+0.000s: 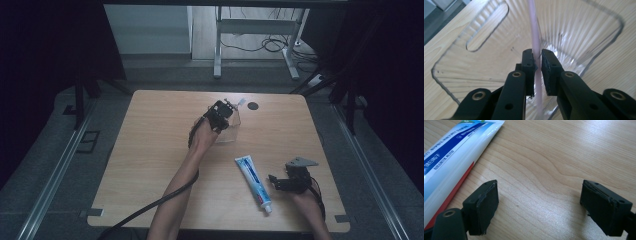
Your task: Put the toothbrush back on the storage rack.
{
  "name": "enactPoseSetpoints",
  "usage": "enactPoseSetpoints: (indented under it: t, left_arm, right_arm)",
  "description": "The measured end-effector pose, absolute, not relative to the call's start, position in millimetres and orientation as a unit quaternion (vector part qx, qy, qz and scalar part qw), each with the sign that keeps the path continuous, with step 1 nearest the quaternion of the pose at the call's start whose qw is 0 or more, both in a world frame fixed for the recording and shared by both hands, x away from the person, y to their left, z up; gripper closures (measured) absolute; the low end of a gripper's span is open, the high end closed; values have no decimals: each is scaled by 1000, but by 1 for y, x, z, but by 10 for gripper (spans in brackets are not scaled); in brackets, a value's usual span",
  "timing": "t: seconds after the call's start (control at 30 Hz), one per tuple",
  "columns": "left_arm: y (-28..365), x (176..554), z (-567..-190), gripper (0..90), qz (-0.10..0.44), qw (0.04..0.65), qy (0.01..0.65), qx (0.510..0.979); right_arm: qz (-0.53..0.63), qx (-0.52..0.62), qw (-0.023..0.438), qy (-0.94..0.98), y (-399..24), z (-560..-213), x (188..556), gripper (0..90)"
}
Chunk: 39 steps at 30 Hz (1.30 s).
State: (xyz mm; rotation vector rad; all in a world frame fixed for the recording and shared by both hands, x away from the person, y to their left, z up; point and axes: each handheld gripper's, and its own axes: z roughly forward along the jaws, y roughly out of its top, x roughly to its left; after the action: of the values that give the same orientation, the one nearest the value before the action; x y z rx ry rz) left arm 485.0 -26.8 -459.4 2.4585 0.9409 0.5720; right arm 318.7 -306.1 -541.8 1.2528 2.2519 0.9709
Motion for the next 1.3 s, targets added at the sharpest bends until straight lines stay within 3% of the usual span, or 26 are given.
enactPoseSetpoints:
  t: [0.3, 0.7, 1.3]
  left_arm:
    - [-20, 486, -462, 789, 200, 231, 350, 886]
    - [-20, 481, -451, 533, 188, 269, 349, 878]
    - [-16, 469, -443, 410, 190, 283, 330, 880]
  right_arm:
    - [346, 446, 193, 803, -306, -542, 319, 149]
    - [346, 446, 192, 803, -306, -542, 319, 149]
    - [346, 445, 193, 803, -306, -542, 319, 149]
